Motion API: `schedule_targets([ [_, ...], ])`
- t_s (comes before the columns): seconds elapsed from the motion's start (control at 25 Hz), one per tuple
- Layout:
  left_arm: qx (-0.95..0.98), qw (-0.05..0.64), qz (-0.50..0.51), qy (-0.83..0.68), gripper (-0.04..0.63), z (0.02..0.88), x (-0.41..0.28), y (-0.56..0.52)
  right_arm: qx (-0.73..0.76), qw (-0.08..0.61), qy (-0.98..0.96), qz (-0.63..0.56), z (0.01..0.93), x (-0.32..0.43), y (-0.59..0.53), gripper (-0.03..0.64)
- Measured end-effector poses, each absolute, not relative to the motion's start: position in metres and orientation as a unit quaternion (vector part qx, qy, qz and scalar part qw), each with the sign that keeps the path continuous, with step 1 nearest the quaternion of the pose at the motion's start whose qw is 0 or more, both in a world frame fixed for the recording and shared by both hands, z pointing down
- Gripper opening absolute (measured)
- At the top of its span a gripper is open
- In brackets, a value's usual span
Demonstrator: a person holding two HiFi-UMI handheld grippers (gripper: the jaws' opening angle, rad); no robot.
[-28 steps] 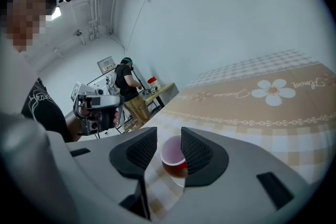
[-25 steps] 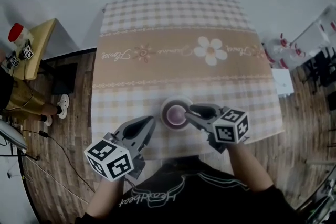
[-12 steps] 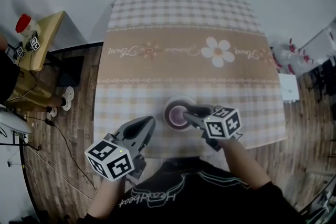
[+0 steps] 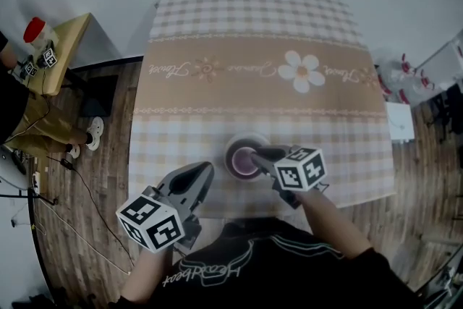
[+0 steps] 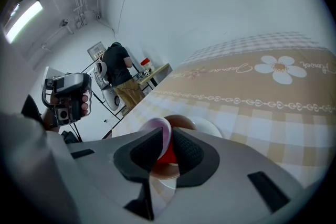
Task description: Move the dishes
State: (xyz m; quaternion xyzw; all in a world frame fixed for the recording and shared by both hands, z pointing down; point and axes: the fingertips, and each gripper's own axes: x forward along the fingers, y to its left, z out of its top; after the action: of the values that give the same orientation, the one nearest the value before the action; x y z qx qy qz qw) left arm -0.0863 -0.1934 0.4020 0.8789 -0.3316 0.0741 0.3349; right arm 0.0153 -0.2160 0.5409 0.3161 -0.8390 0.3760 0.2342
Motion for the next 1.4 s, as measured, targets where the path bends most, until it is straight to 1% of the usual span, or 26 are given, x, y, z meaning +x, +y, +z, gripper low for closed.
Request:
schedule_targets([
  [0.08,0.879,0.335,0.075,-0.331,-0.005,0.403,-0.086,-0.193,0.316,0.237,-0.838,0.376,0.542,0.016,-0.216,0.066],
  [0.2,0.882,0.331,0.077,-0.327,-0.005,0.404,-0.085,-0.193,0.324,0.238,-0.838,0.369,0.541,0.019,-0.219,0.038],
  [0.72,0.890,0.330,0.079,-0.305,-0.005,0.398,-0.072,-0.192,0.365,0.183,-0.841,0.355,0.490,0.046,-0.220,0.035],
  [1.24,0.909,0.320,0.090,-0.253,-0.005,0.393,-0.027,-0.190,0.466,0.121,-0.808,0.338,0.447,0.142,-0.211,0.034],
  [1.4,0.914,0.317,0.094,-0.234,-0.005,0.391,-0.006,-0.190,0.502,0.116,-0.790,0.331,0.443,0.178,-0.202,0.034],
])
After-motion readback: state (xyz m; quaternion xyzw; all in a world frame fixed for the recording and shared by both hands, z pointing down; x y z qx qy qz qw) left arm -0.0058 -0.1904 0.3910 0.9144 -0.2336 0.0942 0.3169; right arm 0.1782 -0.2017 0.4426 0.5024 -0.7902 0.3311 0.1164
